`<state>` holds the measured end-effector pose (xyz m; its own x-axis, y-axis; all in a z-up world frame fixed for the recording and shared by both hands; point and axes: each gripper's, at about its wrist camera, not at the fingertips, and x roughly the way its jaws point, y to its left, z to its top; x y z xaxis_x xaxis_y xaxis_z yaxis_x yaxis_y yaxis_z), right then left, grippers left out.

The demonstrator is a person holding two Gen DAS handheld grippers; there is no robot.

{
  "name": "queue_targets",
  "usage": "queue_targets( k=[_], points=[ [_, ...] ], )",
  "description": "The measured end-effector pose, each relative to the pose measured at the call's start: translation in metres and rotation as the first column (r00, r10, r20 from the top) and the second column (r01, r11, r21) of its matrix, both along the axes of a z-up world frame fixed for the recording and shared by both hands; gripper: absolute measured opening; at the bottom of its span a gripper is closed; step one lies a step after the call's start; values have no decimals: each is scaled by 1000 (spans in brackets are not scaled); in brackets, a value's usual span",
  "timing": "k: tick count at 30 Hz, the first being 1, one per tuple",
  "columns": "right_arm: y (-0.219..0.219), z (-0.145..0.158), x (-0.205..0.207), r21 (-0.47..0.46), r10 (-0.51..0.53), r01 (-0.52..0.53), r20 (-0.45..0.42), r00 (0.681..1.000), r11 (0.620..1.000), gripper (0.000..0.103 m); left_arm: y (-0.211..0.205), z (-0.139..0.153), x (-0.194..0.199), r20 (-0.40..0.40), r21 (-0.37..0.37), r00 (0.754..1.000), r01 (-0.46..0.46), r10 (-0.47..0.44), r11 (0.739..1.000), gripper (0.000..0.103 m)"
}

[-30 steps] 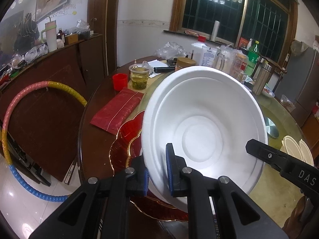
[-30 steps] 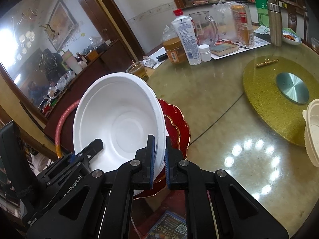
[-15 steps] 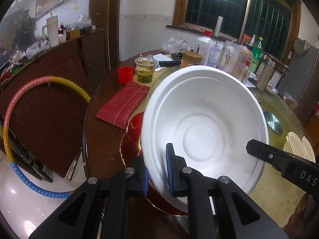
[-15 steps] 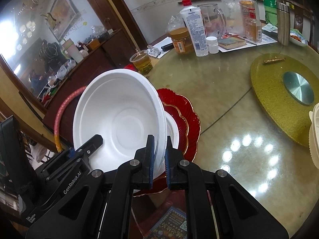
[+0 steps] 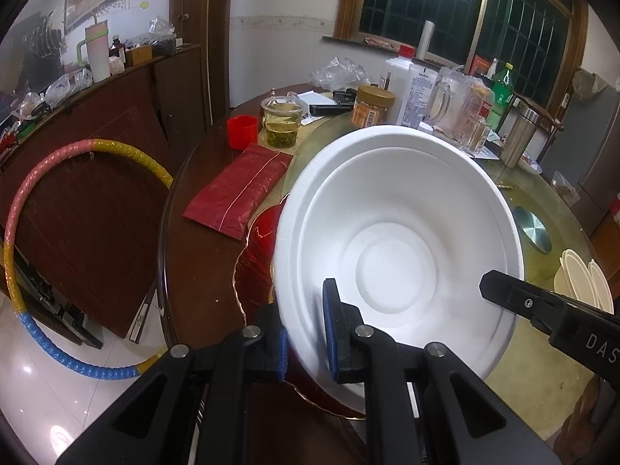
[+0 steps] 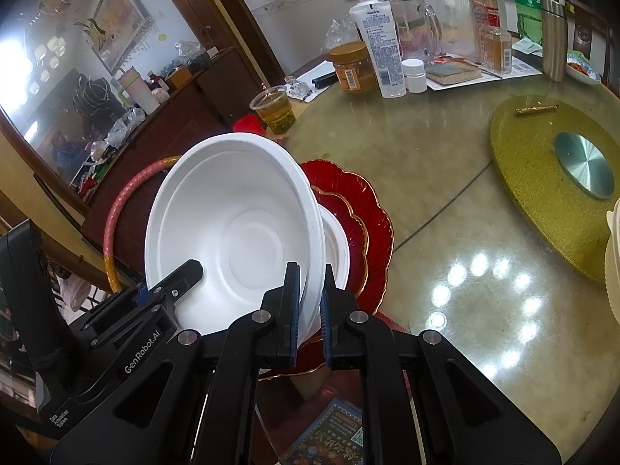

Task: Organize plates and bowls
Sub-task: 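Lower the white bowl onto the white plate and open the left gripper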

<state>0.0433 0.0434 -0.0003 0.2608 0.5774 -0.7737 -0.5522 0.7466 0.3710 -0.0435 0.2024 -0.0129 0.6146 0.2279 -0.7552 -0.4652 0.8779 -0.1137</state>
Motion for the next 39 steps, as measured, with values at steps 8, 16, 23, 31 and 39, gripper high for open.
queue_targets(
  k=[8,16,23,31,39],
  points=[
    [3,-6,5,-23,3,-3,-22,1000,1000,9,1,-4,0,-18,-13,1000,4,-4,1000,14],
    [5,-8,5,-39,4,-5,-29,1000,999,9,3,-6,2,-29,-22,1000,5,-6,1000,14],
    [8,-11,7,-49,3,-5,-43,999,999,9,5,-10,2,-38,-31,999,7,-8,999,14],
    [8,-13,10,-49,-4,0,-67,998,999,9,8,-13,5,-55,-59,998,6,-9,998,14],
    [10,-16,15,-51,-2,-3,-83,997,999,10,12,-16,11,-64,-70,998,-6,2,998,14]
  ],
)
